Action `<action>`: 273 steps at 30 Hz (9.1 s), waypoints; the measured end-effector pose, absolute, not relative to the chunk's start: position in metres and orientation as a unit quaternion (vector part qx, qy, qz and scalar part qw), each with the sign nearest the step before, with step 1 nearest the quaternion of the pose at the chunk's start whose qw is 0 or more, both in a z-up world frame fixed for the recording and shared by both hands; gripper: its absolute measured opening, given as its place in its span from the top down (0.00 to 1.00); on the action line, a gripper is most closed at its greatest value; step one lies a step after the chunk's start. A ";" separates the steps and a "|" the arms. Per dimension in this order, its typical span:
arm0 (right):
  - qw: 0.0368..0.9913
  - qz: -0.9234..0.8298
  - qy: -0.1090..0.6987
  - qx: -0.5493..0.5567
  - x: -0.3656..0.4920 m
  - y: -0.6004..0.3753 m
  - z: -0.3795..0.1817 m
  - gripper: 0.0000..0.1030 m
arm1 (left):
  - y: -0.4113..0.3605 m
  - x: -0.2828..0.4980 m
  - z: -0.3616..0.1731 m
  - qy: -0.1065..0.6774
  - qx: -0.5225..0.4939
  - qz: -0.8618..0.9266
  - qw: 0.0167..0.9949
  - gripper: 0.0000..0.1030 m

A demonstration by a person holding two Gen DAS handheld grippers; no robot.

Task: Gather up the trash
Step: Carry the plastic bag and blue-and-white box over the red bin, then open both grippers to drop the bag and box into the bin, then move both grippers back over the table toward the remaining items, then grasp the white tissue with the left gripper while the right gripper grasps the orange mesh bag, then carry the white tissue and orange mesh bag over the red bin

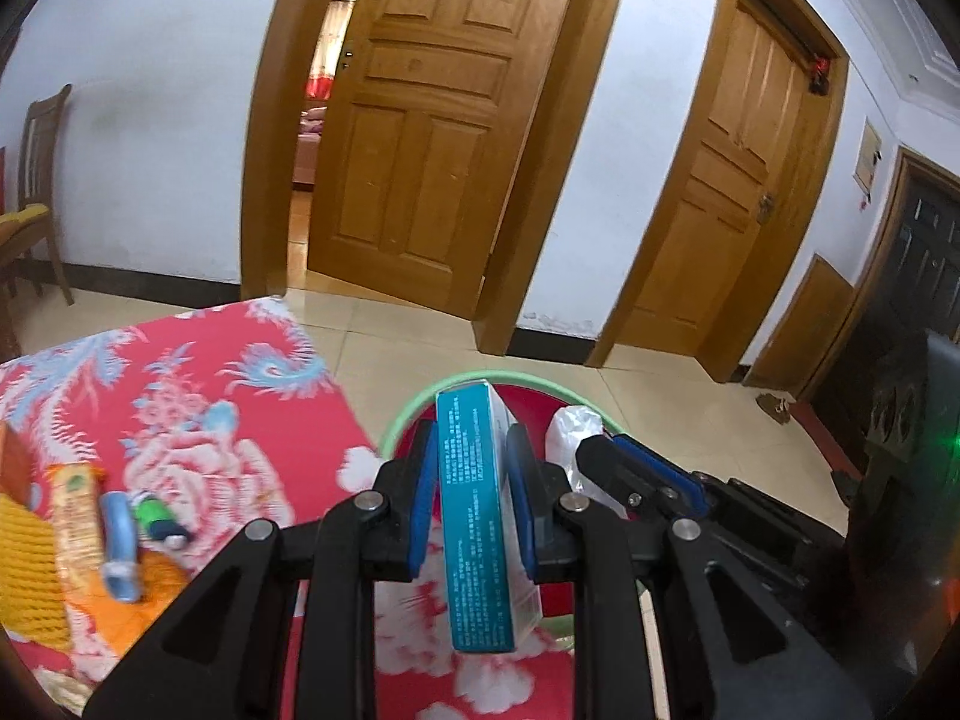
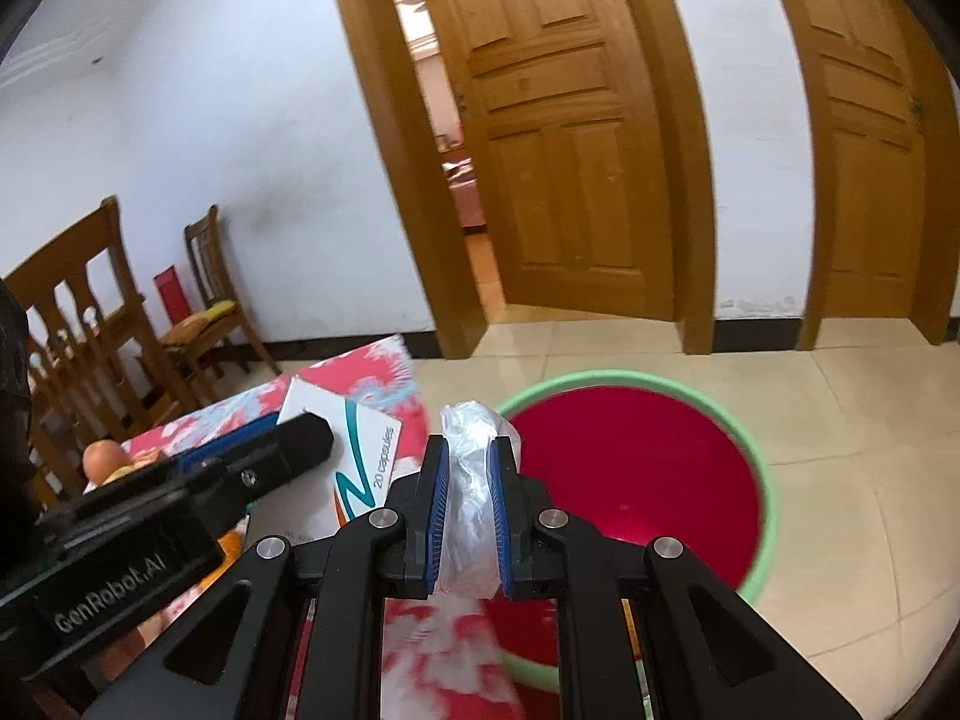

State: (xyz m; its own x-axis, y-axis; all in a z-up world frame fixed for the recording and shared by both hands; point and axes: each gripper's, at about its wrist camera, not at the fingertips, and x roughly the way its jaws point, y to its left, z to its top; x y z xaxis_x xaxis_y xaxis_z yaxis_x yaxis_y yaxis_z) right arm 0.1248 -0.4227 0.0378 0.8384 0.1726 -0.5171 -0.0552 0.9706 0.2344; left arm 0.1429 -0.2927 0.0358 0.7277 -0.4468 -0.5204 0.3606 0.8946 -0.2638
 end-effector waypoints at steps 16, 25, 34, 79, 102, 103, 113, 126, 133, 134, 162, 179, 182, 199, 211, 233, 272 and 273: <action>0.947 0.041 0.285 0.140 0.120 -0.485 0.010 0.87 | -0.341 0.159 0.009 0.315 -0.072 -0.239 0.916 0.77; 0.946 0.033 0.292 0.137 0.123 -0.488 0.007 0.87 | -0.344 0.157 0.001 0.305 -0.078 -0.250 0.916 0.77; 0.942 0.034 0.292 0.163 0.123 -0.497 0.004 0.86 | -0.345 0.152 -0.001 0.296 -0.071 -0.245 0.920 0.77; 0.960 -0.065 0.272 0.010 0.119 -0.468 0.013 0.23 | -0.344 0.154 0.006 0.301 -0.040 -0.216 0.928 0.16; 0.957 0.018 0.284 0.053 0.131 -0.413 0.017 0.21 | -0.263 0.137 0.033 0.298 -0.036 -0.151 0.942 0.17; 0.956 0.025 0.285 0.059 0.132 -0.409 0.017 0.21 | -0.256 0.135 0.034 0.297 -0.038 -0.147 0.943 0.17; 0.955 0.076 0.283 0.041 0.137 -0.347 0.030 0.21 | -0.190 0.130 0.041 0.295 -0.058 -0.112 0.947 0.17; 0.931 0.153 0.314 0.103 0.142 -0.301 0.024 0.21 | -0.098 0.108 0.036 0.304 -0.085 -0.072 0.946 0.17; 0.924 0.158 0.335 0.093 0.141 -0.278 0.018 0.20 | -0.062 0.098 0.027 0.312 -0.091 -0.045 0.945 0.17; 0.923 0.157 0.339 0.091 0.142 -0.277 0.017 0.20 | -0.057 0.098 0.025 0.315 -0.091 -0.042 0.944 0.17; 0.895 0.181 0.408 -0.022 0.140 -0.233 -0.019 0.35 | -0.045 0.101 -0.027 0.370 -0.074 -0.074 0.923 0.53; 0.895 0.213 0.391 0.005 0.132 -0.242 -0.011 0.85 | -0.030 0.087 -0.017 0.329 -0.110 -0.088 0.934 0.89; 0.904 0.203 0.376 0.015 0.131 -0.248 -0.003 0.85 | -0.030 0.086 -0.014 0.324 -0.112 -0.086 0.936 0.89; 0.930 0.209 0.301 0.023 0.122 -0.264 0.023 0.85 | -0.059 0.077 0.008 0.309 -0.116 -0.105 0.938 0.89; 0.934 0.196 0.296 0.049 0.121 -0.290 0.024 0.85 | -0.082 0.079 0.030 0.289 -0.104 -0.106 0.946 0.89; 0.935 0.171 0.292 0.105 0.125 -0.354 0.015 0.85 | -0.179 0.104 0.027 0.294 -0.055 -0.158 0.941 0.89; 0.943 0.006 0.304 0.138 0.119 -0.490 0.003 0.85 | -0.336 0.154 -0.003 0.343 -0.057 -0.237 0.907 0.88; 0.942 0.006 0.305 0.137 0.120 -0.489 0.002 0.85 | -0.337 0.153 -0.003 0.341 -0.055 -0.237 0.908 0.88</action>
